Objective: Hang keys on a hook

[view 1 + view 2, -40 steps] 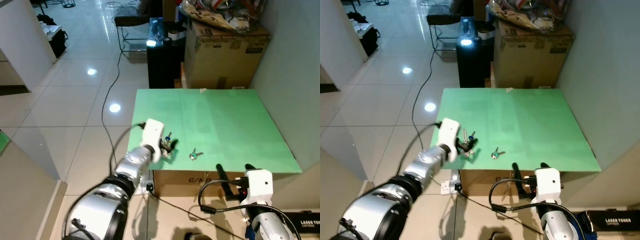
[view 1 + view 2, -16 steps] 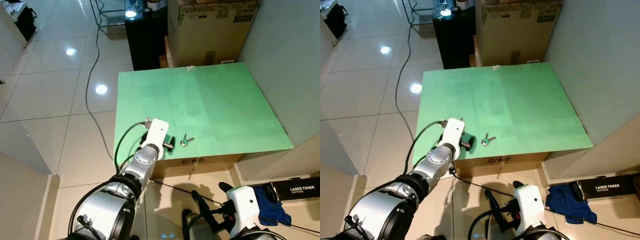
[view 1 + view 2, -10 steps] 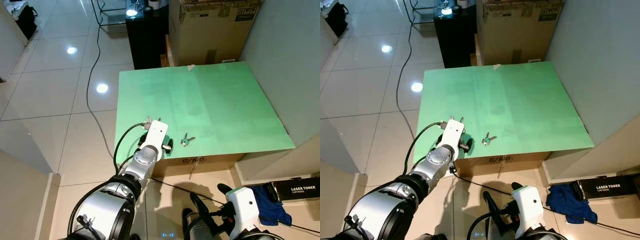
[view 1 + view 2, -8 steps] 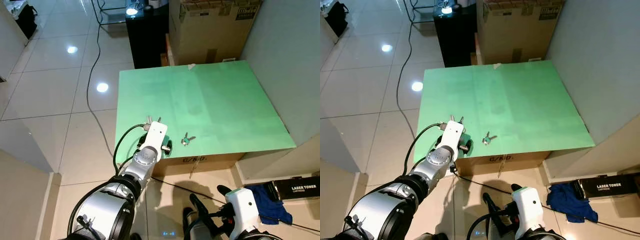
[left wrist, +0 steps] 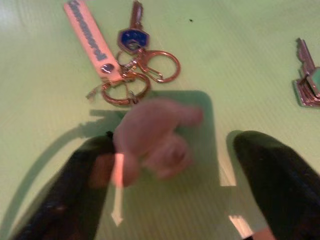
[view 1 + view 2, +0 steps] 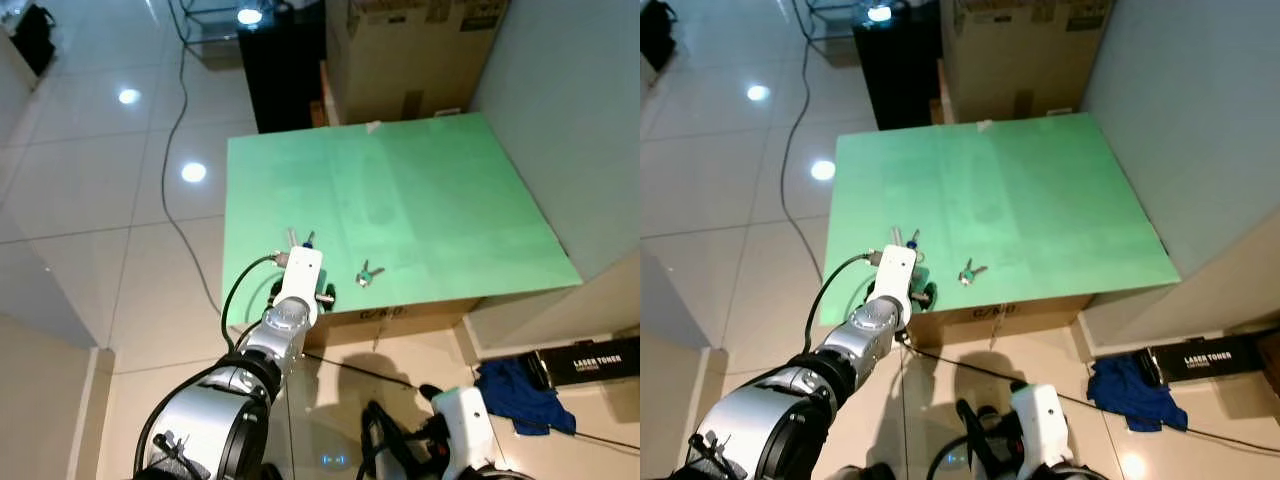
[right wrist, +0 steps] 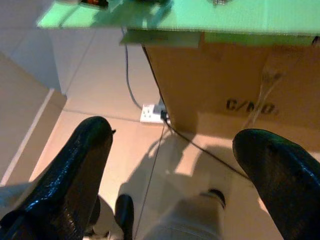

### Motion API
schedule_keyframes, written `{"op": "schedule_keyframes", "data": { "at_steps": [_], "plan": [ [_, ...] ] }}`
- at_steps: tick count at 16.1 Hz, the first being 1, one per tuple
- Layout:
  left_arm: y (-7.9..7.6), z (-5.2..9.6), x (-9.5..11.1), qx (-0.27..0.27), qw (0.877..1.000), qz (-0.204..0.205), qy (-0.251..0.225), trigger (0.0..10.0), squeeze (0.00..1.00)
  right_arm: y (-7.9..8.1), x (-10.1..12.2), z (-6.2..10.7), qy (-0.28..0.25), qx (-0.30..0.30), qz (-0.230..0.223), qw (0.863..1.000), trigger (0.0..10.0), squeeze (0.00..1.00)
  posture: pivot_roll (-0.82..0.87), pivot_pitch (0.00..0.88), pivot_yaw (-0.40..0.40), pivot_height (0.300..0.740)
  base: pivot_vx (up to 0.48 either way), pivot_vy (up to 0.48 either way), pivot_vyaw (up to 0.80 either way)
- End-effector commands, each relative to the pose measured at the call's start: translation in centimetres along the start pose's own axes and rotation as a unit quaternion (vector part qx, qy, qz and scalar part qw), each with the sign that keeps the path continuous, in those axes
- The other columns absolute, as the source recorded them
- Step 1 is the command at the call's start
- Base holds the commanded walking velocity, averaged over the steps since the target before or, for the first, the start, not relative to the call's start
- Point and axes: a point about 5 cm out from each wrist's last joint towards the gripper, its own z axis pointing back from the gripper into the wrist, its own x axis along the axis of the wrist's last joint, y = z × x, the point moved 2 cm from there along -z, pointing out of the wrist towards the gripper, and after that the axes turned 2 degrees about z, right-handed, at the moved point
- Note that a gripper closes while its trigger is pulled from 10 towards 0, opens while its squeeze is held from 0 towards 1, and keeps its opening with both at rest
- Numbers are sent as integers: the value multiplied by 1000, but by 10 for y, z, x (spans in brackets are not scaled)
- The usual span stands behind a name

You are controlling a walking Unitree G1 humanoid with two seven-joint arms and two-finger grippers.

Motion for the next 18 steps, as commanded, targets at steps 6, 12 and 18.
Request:
{"op": "schedule_keyframes", "data": {
  "at_steps": [6,12,18],
  "plan": [
    [-7,0,-4,-11,1000,-24,9,0,0,3,-17,-4,10,14,0,1000,10000,973,-436,214,49,740,0,0,0],
    [-8,1,-2,-16,1000,-8,1,0,0,9,-16,-4,4,14,-1,1000,10000,973,-443,220,44,740,0,0,0],
    [-4,-1,16,-13,998,42,-33,0,0,-23,4,6,-59,-47,21,997,10000,984,-424,192,45,740,0,0,0]
  ]
}}
